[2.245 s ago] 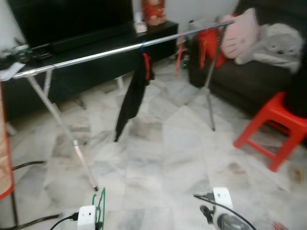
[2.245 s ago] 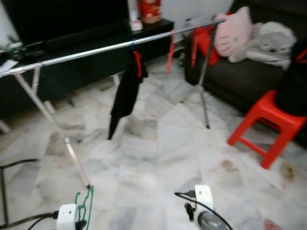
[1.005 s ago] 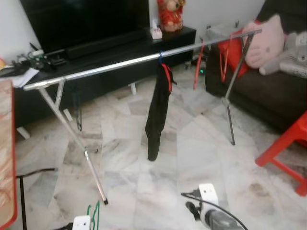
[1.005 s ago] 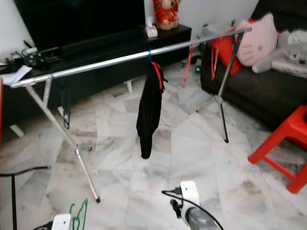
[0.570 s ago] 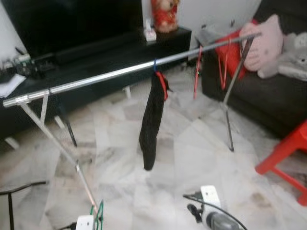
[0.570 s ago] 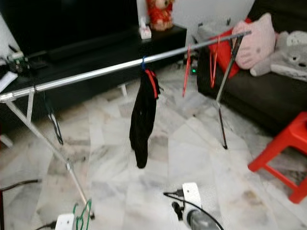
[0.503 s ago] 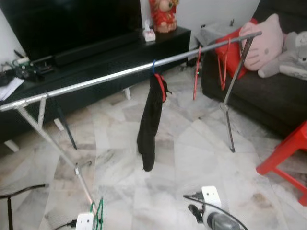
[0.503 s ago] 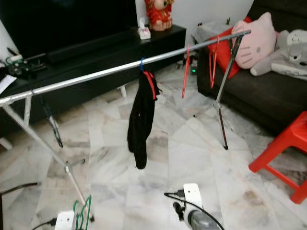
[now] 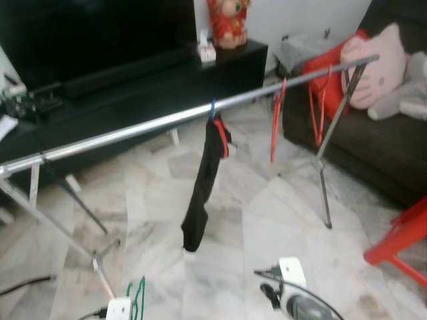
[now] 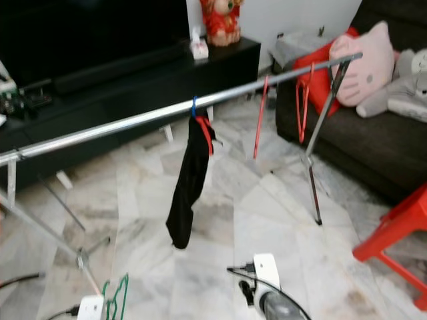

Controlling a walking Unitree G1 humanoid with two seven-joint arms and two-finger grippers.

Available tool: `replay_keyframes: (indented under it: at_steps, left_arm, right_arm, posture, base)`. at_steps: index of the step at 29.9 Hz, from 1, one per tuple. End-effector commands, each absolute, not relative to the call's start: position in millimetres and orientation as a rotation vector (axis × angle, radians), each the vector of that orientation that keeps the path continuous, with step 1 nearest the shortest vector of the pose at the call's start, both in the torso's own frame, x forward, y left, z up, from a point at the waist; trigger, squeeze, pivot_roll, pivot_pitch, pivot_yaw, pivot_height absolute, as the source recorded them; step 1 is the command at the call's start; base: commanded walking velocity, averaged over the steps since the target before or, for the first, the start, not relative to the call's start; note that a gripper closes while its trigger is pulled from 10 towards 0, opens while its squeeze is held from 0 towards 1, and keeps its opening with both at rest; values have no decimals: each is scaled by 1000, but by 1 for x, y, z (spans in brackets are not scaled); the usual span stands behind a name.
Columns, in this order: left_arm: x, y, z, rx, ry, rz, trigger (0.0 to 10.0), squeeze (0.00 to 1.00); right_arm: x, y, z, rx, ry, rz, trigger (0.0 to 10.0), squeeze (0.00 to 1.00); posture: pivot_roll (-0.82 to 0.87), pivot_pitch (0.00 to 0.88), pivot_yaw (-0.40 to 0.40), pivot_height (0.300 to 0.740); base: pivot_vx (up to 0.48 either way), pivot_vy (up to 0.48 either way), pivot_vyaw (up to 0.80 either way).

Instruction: Hang hanger

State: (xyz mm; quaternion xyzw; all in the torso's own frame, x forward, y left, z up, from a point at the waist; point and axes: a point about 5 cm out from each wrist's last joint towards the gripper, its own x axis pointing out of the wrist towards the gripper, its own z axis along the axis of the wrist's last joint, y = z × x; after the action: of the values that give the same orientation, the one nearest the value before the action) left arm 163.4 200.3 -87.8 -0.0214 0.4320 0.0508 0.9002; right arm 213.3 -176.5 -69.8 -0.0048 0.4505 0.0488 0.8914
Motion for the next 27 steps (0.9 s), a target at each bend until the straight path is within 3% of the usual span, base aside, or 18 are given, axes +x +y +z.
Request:
replay_keyframes:
  at_steps: [1,19,27]
  left_arm:
    - [161,198,-89,-41,901,96,10000,0]
    - [180,203,-78,10,815,65,10000,0]
    - [202,209,-61,36,662,58,10000,0]
  right_arm:
    - [211,-180,-71,-17,943,93,10000,0]
    - [211,-181,-71,-32,954,105,10000,0]
    - [211,-181,-71,-35,953,107,10000,0]
  posture:
    - [-76,0,58,732]
    - [-74,0,57,732]
    - [-74,0,57,732]
  base:
    - [382,0,0]
    - [372,0,140]
    - [32,0,0]
